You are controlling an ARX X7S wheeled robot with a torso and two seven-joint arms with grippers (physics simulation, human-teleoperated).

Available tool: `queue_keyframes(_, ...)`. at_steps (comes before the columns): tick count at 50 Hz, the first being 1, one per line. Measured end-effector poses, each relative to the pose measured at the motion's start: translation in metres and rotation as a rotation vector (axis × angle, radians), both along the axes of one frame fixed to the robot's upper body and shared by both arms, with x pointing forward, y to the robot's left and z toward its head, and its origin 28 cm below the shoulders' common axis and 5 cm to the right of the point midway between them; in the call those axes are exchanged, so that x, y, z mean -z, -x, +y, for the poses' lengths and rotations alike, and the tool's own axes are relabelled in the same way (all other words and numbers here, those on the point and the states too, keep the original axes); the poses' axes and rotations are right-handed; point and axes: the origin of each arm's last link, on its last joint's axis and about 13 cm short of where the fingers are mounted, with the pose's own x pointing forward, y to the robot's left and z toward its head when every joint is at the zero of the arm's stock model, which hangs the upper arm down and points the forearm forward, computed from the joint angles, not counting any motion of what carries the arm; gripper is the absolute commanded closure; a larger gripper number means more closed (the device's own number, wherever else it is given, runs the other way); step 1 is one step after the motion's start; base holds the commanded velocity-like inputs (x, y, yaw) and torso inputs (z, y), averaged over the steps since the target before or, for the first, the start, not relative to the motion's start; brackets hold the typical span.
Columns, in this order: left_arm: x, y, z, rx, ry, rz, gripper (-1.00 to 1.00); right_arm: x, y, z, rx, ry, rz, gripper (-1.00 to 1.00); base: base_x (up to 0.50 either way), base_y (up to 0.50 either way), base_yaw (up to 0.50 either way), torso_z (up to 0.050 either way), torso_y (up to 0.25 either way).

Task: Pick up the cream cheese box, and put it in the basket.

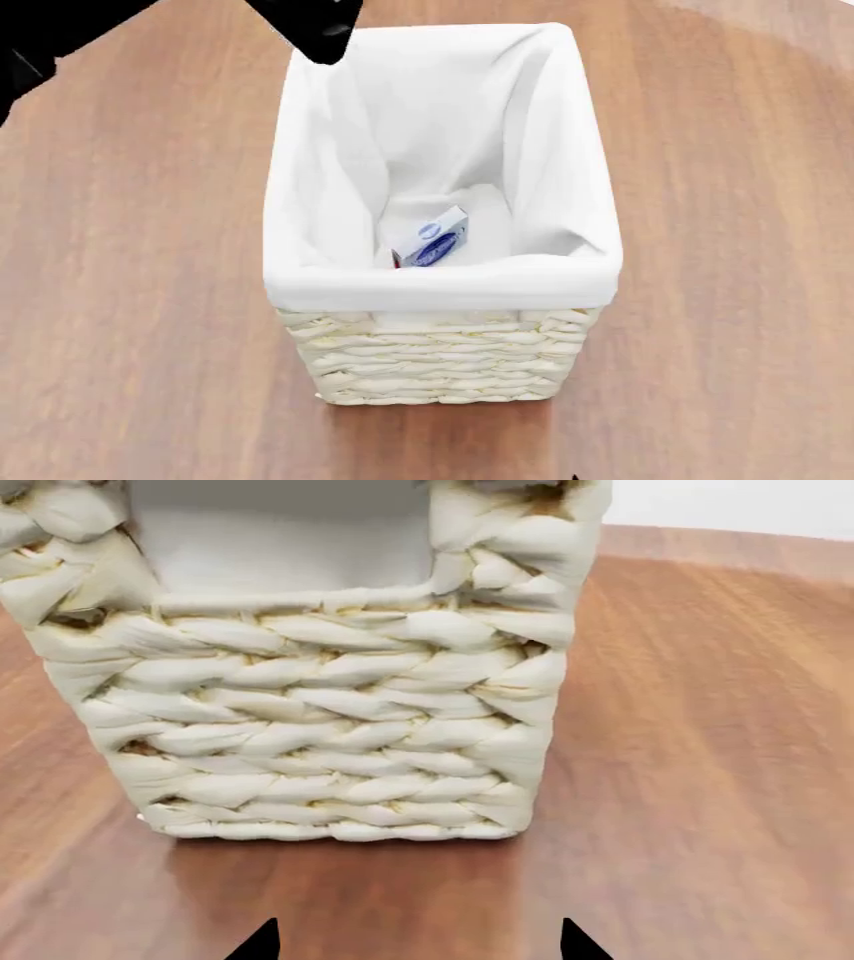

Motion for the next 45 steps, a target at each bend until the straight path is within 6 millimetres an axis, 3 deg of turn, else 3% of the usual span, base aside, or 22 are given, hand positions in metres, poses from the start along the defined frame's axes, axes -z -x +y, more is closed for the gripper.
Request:
queue_keyframes(7,0.037,0.029,0.021,-0.059,0.078,-0.141,-1.00,-0.017,-0.004,-0.008,0.056,-0.023,-0.059,-1.00,0.00,0.00,0.00,0.000,0.000)
queue_keyframes(13,0.066,0.049,0.036,-0.120,0.186,-0.207,-1.00,-0.054,-0.009,-0.018,0.116,-0.033,-0.171,-1.00,0.00,0.00,0.00,0.000,0.000)
queue_keyframes(17,0.074,0.062,0.044,-0.166,0.260,-0.248,-1.00,-0.097,-0.014,-0.026,0.174,-0.044,-0.283,-1.00,0.00,0.00,0.00,0.000,0.000)
queue_keyframes(22,0.081,0.078,0.052,-0.212,0.349,-0.300,-1.00,-0.166,-0.013,-0.041,0.272,-0.111,-0.463,-1.00,0.00,0.00,0.00,0.000,0.000)
queue_keyframes(26,0.083,0.091,0.058,-0.241,0.410,-0.339,-1.00,-0.213,-0.001,-0.051,0.322,-0.142,-0.620,-1.00,0.00,0.00,0.00,0.000,0.000)
queue_keyframes(31,0.079,0.110,0.062,-0.266,0.464,-0.432,-1.00,-0.256,0.022,-0.059,0.353,-0.156,-0.797,-1.00,0.00,0.00,0.00,0.000,0.000)
queue_keyframes(37,0.071,0.130,0.058,-0.247,0.494,-0.536,-1.00,-0.287,0.046,-0.060,0.339,-0.158,-0.941,-1.00,0.00,0.00,0.00,0.000,0.000)
queue_keyframes(45,0.074,0.143,0.053,-0.229,0.534,-0.552,-1.00,-0.302,0.062,-0.052,0.307,-0.154,-1.007,-1.00,0.00,0.00,0.00,0.000,0.000)
